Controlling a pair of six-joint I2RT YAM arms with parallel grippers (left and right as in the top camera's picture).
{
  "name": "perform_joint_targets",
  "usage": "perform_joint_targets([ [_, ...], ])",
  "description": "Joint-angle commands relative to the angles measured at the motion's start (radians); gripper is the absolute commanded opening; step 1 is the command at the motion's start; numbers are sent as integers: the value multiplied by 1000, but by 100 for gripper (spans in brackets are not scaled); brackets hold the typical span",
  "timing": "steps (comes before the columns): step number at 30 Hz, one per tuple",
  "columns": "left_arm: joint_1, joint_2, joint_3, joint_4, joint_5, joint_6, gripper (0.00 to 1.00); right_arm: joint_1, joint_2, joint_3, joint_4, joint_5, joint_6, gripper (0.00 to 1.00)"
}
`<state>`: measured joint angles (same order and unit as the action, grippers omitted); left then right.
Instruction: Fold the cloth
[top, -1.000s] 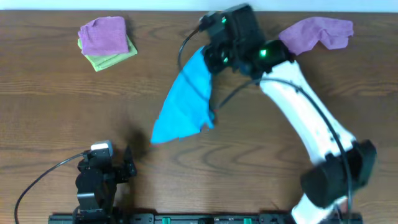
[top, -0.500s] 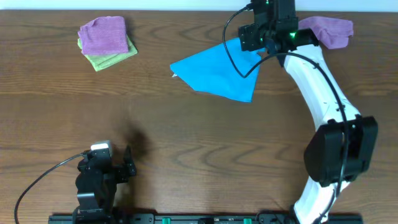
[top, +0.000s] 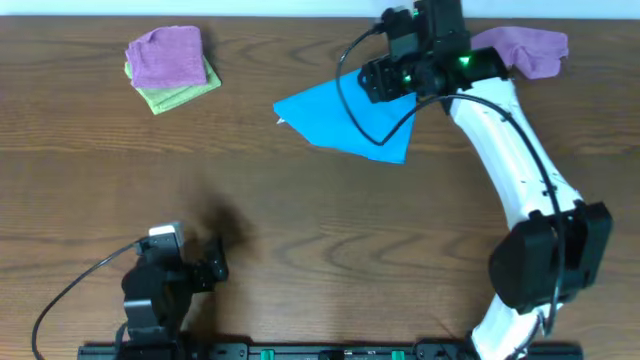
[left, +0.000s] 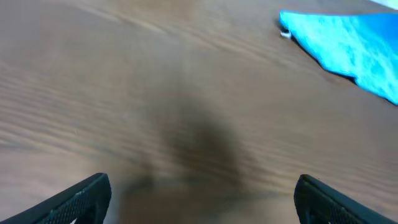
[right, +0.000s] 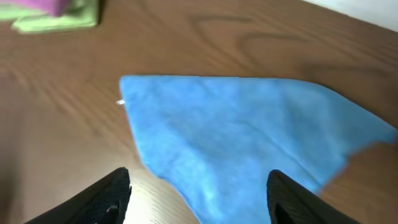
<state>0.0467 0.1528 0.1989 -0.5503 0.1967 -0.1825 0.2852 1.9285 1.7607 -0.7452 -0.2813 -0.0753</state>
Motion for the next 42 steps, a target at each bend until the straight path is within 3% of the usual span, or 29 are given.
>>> perform_joint_targets([
  [1,-2,113,101,3,48,-30,95,55,70,5,6,-51,-85,70],
  [8,-2,421,219,-4,61,-20,95,132,192,5,40,-51,-118,71],
  [14,-2,664,344,-108,69,-10,95,172,262,5,63,-40,-132,70],
  [21,-2,849,454,-193,141,48,95,206,296,5,74,-36,-143,70],
  [30,-2,890,472,-217,153,48,95,214,365,5,106,3,-143,69],
  [39,-2,890,472,-218,172,48,95,216,391,5,142,25,-143,58],
  [42,-2,890,472,-218,172,48,95,217,402,5,146,45,-143,60],
])
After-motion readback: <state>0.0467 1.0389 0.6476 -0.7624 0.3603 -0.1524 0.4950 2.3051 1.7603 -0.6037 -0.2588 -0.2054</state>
